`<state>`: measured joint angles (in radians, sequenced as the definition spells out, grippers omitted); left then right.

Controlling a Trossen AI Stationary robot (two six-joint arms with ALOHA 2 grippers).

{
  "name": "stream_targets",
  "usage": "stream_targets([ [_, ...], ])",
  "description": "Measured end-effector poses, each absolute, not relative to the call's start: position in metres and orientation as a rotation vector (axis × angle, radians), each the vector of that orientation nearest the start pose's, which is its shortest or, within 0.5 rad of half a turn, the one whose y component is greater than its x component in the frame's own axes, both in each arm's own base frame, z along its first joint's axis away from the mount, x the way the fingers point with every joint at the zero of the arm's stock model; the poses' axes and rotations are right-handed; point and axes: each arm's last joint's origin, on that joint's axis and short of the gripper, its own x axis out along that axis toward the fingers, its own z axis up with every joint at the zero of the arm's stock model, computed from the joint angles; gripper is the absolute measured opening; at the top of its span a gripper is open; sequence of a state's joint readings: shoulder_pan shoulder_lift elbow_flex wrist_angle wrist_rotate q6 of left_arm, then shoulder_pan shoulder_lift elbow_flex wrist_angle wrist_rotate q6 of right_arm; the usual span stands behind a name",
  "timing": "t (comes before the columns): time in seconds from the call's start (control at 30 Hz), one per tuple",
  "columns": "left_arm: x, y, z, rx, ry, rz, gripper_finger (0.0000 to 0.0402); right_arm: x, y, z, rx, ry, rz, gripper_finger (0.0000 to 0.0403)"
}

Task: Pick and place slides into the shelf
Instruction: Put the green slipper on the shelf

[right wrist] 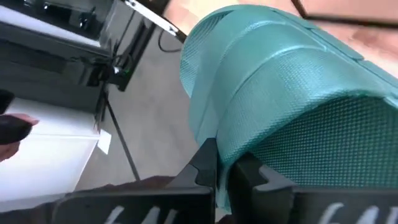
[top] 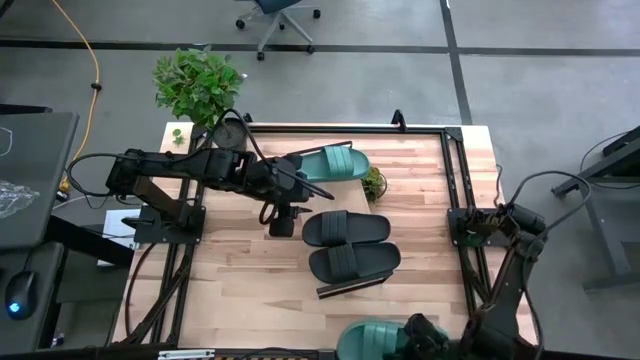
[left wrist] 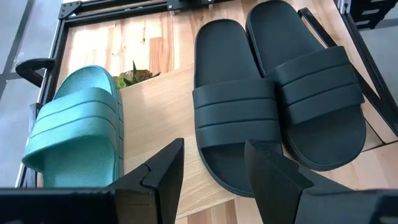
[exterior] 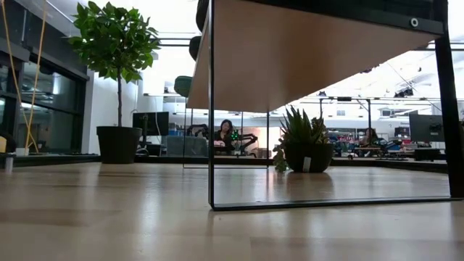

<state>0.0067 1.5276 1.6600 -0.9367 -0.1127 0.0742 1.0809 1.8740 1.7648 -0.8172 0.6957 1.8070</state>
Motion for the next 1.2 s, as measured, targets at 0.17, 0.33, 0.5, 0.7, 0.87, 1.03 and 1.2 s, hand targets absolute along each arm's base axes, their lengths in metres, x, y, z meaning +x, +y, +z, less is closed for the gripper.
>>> stream_targets([
  [0.17,0.311,0.006,0.390,0.125,0.804,0.114,0.0159,0.202,0.334,0.337,0.907,0.543,-0.326,0.0000],
  [0.33,0.313,0.008,0.393,0.130,0.764,0.165,0.0159,0.193,0.309,0.359,0.794,0.367,-0.471,0.0000],
  [0.5,0.317,0.009,0.398,0.137,0.700,0.205,0.0159,0.193,0.283,0.380,0.725,0.159,-0.550,0.0000],
  [0.7,0.322,0.011,0.406,0.154,0.601,0.270,0.0159,0.212,0.248,0.401,0.623,0.026,-0.612,0.0000],
  [0.87,0.320,0.013,0.412,0.211,0.568,0.324,0.0159,0.218,0.229,0.410,0.558,-0.009,-0.654,0.0000],
  [1.03,0.309,0.022,0.423,0.240,0.536,0.395,0.0159,0.214,0.196,0.436,0.449,-0.149,-0.713,0.0000],
  [1.2,0.300,0.042,0.436,0.205,0.455,0.411,0.0159,0.201,0.149,0.466,0.396,-0.176,-0.806,0.0000],
])
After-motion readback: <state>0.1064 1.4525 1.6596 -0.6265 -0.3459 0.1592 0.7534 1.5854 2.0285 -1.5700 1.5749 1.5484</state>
